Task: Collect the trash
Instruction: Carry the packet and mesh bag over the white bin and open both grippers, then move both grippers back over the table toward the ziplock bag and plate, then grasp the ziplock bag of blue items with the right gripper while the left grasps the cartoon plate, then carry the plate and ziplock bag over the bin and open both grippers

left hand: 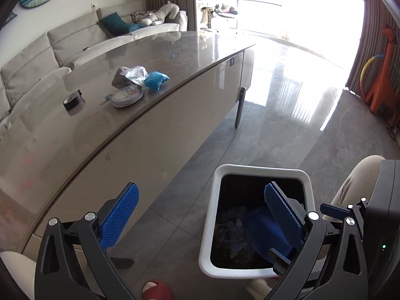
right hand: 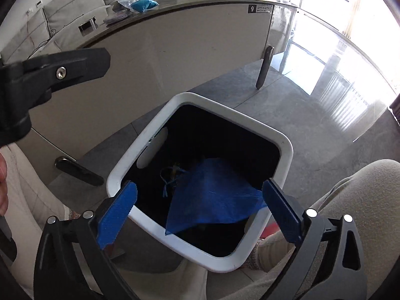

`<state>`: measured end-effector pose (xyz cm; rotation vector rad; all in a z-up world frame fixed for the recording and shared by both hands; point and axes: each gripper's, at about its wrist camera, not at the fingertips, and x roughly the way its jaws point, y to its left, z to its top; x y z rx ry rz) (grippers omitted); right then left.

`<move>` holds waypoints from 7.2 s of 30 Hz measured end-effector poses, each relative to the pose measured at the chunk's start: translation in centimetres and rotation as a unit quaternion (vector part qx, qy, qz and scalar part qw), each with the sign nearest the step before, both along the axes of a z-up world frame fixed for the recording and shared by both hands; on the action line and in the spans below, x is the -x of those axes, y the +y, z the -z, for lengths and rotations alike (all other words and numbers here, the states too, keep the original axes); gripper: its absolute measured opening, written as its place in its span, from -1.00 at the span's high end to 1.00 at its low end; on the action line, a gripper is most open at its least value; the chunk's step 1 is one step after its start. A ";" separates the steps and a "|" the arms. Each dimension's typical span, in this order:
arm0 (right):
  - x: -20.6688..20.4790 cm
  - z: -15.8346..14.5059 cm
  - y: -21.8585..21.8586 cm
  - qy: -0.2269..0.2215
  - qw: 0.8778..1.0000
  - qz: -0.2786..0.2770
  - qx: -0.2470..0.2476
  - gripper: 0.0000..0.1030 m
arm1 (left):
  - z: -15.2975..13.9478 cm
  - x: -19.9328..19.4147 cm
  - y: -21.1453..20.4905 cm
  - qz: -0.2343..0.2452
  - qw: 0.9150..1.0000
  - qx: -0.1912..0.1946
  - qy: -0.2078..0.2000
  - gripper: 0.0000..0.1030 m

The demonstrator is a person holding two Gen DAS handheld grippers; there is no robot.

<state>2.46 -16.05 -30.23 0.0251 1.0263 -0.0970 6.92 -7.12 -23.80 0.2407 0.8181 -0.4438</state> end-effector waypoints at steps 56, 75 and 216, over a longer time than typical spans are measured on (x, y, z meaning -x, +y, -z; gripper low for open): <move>-26.3 -6.5 4.1 -0.162 0.970 -0.179 -0.031 -0.78 | -4.8 -18.1 9.9 -0.161 0.985 0.026 -0.063 -0.91; -25.9 -8.2 2.9 -0.156 0.965 -0.191 -0.089 0.25 | -3.6 -18.2 9.3 -0.156 0.986 0.025 -0.057 -0.91; 0.7 -6.8 -6.4 -0.126 0.992 0.000 -0.013 0.25 | 10.2 -1.0 -9.4 0.183 0.978 -0.058 0.081 -0.91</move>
